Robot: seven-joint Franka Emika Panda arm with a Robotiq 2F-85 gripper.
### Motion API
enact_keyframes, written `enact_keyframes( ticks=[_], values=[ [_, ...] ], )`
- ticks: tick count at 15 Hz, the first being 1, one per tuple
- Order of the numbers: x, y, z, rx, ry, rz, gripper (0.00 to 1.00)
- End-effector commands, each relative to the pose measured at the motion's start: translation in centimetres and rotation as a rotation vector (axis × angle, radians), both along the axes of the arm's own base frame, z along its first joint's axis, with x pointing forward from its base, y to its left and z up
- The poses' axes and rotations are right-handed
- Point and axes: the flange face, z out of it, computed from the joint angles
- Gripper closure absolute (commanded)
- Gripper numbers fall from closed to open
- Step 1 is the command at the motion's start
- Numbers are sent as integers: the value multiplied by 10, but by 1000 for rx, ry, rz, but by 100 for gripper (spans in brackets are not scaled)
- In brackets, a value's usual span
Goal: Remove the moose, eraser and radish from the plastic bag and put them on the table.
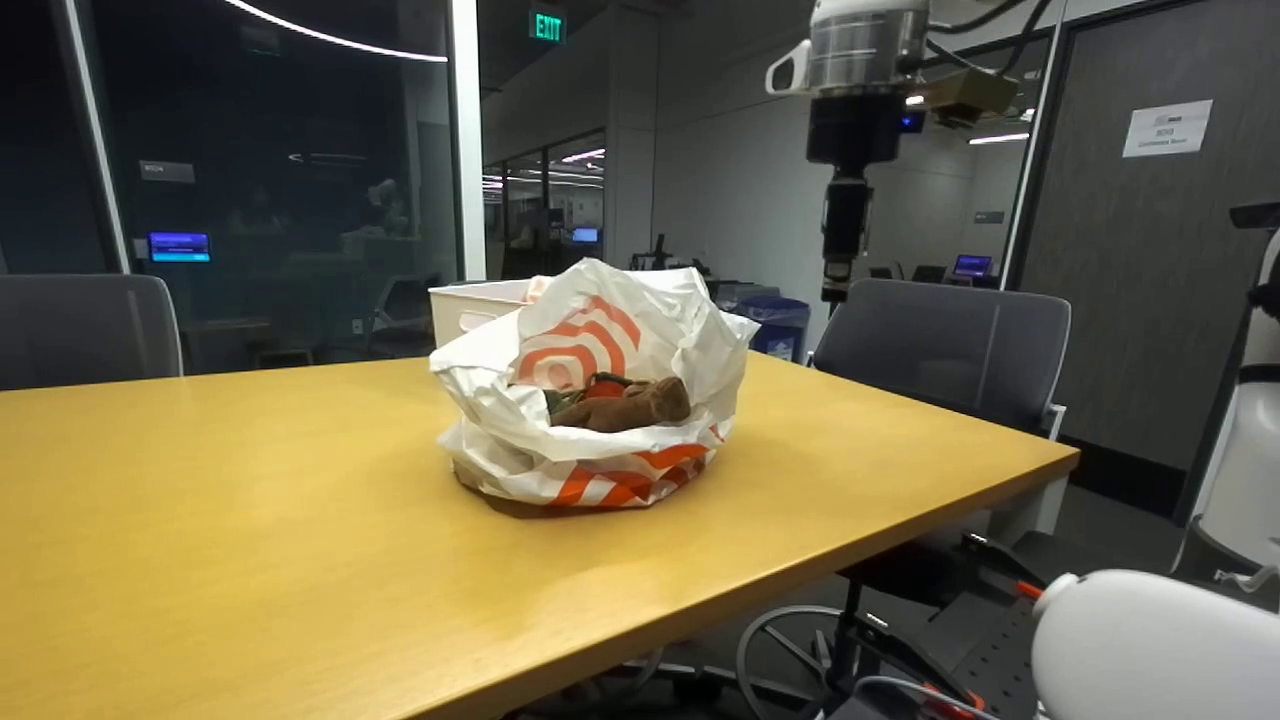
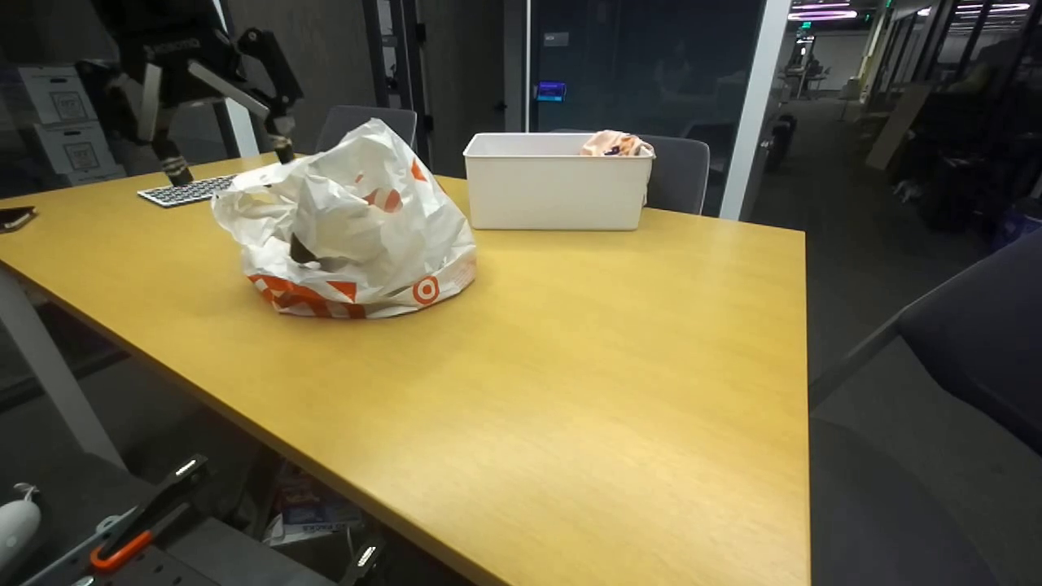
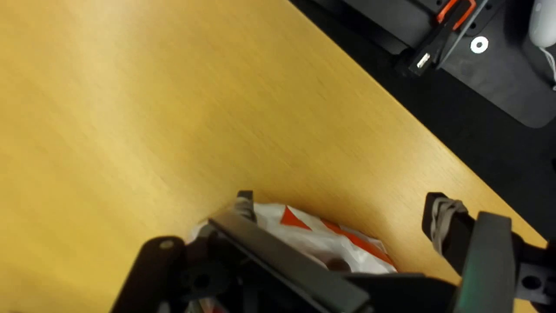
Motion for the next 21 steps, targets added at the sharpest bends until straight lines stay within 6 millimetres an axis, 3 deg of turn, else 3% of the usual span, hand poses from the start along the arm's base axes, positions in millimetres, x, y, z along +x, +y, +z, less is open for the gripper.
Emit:
enact_keyframes(
  ticks=[1, 5, 9, 13, 16, 21],
  values=[
    [15, 74, 29, -5, -72, 196, 0],
    [43, 142, 28, -10, -166, 408, 0],
    [98, 171, -9, -41, -191, 528, 0],
    [143, 170, -53, -37, -135, 571, 0],
    [171, 153, -85, -49, -62, 559, 0],
    [192, 128, -128, -24, 28, 535, 0]
  ],
)
